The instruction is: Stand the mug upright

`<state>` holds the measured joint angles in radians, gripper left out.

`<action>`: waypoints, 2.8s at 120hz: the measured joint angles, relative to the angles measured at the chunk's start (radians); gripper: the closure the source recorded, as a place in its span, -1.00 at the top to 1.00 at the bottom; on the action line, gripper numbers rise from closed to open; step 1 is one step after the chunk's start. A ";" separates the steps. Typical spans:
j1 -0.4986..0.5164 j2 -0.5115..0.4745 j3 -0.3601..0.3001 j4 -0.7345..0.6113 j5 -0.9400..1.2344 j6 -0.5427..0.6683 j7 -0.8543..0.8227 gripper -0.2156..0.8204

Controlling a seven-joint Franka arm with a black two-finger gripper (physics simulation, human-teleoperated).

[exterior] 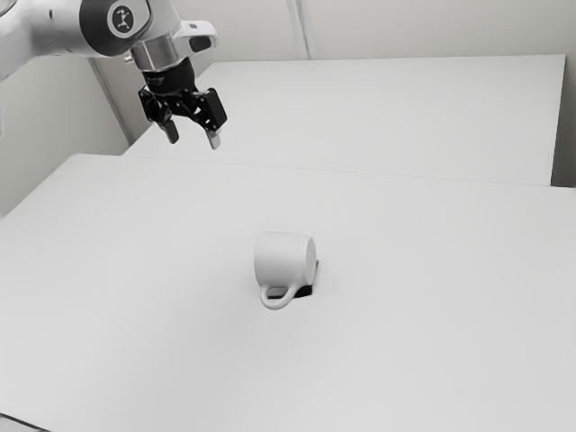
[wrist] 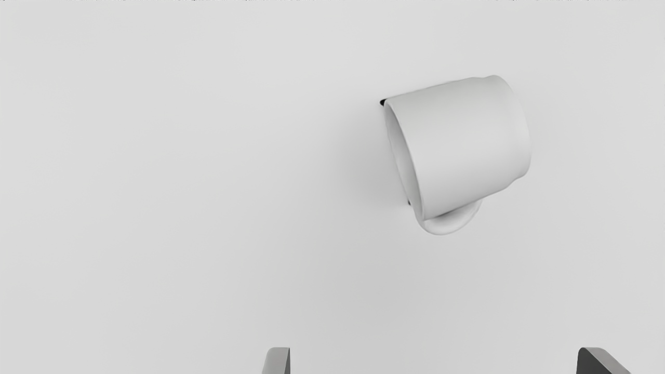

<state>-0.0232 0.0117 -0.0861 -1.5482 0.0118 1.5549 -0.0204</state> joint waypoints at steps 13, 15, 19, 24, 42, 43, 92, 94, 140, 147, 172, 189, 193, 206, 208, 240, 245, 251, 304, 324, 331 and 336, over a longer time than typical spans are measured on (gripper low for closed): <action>0.000 -0.004 0.000 -0.004 -0.002 0.005 0.000 0.58; 0.000 -0.006 0.000 -0.007 -0.004 0.006 0.000 0.58; 0.000 -0.011 0.001 -0.017 -0.009 0.007 -0.001 0.58; 0.000 -0.017 0.001 -0.027 -0.015 0.008 -0.001 0.58; 0.000 -0.058 0.005 -0.113 -0.051 0.030 0.000 0.58; 0.000 -0.060 0.006 -0.117 -0.053 0.032 0.000 0.58; 0.021 -0.086 0.008 -0.383 -0.201 0.245 0.038 0.58; 0.021 -0.086 0.009 -0.393 -0.210 0.256 0.041 0.58; 0.029 -0.061 0.011 -0.529 -0.389 0.476 0.144 0.58; 0.027 -0.050 0.012 -0.544 -0.412 0.498 0.160 0.58; 0.038 -0.020 0.012 -0.576 -0.488 0.544 0.218 0.58; 0.049 0.000 0.012 -0.601 -0.564 0.572 0.268 0.58; 0.051 0.009 0.012 -0.601 -0.579 0.578 0.280 0.58; 0.063 0.029 0.012 -0.600 -0.636 0.598 0.326 0.58; 0.065 0.031 0.012 -0.598 -0.644 0.600 0.333 0.58; 0.096 0.071 0.012 -0.593 -0.788 0.620 0.463 0.58; 0.096 0.077 0.012 -0.593 -0.809 0.622 0.484 0.58; 0.095 0.082 0.011 -0.594 -0.833 0.623 0.508 0.58; 0.108 0.145 0.011 -0.602 -1.052 0.621 0.725 0.58; 0.120 0.168 0.010 -0.607 -1.137 0.588 0.803 0.58; 0.122 0.176 0.009 -0.608 -1.158 0.573 0.828 0.58; 0.123 0.179 0.009 -0.609 -1.172 0.564 0.844 0.56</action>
<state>0.0997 0.1905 -0.0766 -2.1568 -1.1597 2.1189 0.8240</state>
